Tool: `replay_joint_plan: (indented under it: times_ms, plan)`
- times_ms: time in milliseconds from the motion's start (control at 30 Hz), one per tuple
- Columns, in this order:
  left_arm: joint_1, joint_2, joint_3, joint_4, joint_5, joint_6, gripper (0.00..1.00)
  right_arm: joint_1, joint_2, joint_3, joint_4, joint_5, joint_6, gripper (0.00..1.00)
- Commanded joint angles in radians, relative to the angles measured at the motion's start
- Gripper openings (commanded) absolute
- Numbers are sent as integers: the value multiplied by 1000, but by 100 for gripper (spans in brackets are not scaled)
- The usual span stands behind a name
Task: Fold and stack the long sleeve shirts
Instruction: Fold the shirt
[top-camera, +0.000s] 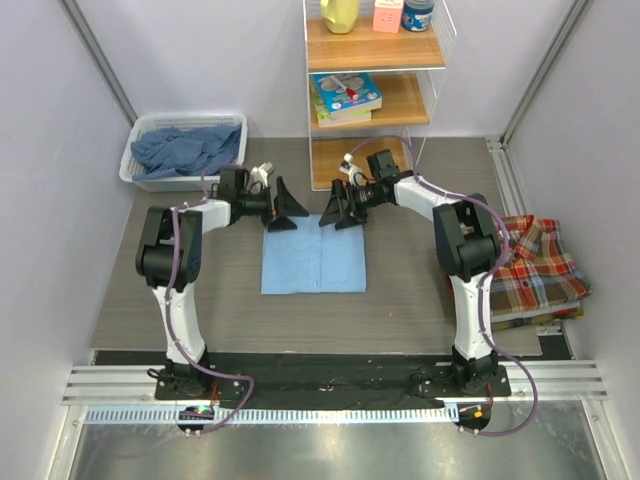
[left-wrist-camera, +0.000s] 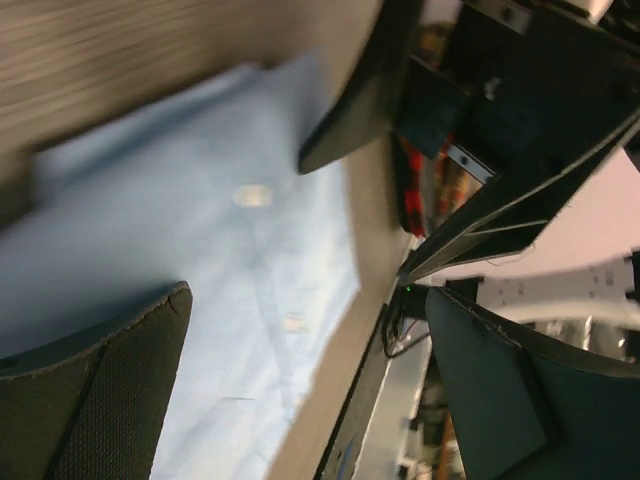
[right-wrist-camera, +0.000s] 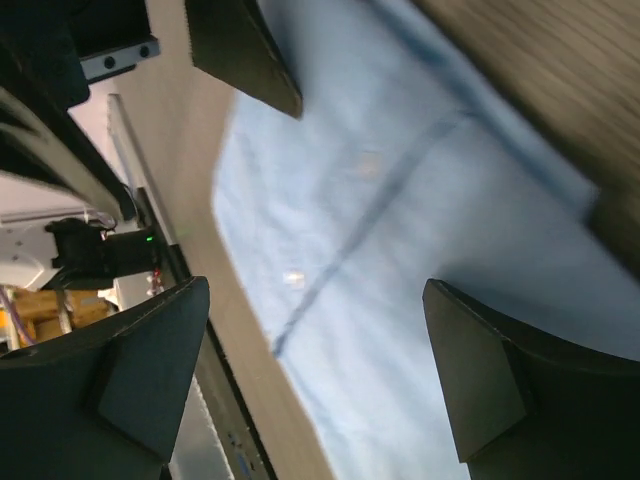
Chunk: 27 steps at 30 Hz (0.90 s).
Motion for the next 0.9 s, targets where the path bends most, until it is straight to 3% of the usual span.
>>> replay_joint_plan:
  times_ms: [0, 133, 333, 400, 500, 533, 600, 633, 767, 867]
  plan:
    - [68, 120, -71, 40, -89, -74, 100, -42, 120, -19, -25, 82, -24, 93]
    - [52, 80, -215, -9, -84, -22, 100, -31, 197, 65, -71, 144, -87, 91]
    - [-103, -218, -396, -238, 95, 188, 100, 99, 249, 283, -244, 217, -334, 86]
    - [-44, -365, -422, -247, 123, 205, 100, 169, 226, 319, -333, 231, -506, 83]
    - [122, -490, -384, -411, 120, 336, 100, 202, 132, 295, -367, 245, -653, 83]
    - [152, -538, -345, -571, 86, 474, 100, 202, 102, 281, -369, 250, -675, 83]
    - [200, -558, -234, -676, 14, 559, 100, 205, -18, 213, -352, 265, -724, 84]
    - [200, -561, -199, -713, -95, 584, 100, 209, -65, 182, -335, 297, -729, 86]
    - [199, -585, -126, -676, -254, 584, 100, 255, -195, 44, -301, 459, -738, 88]
    - [177, -677, -192, -567, -374, 608, 100, 265, -235, -30, -338, 529, -736, 88]
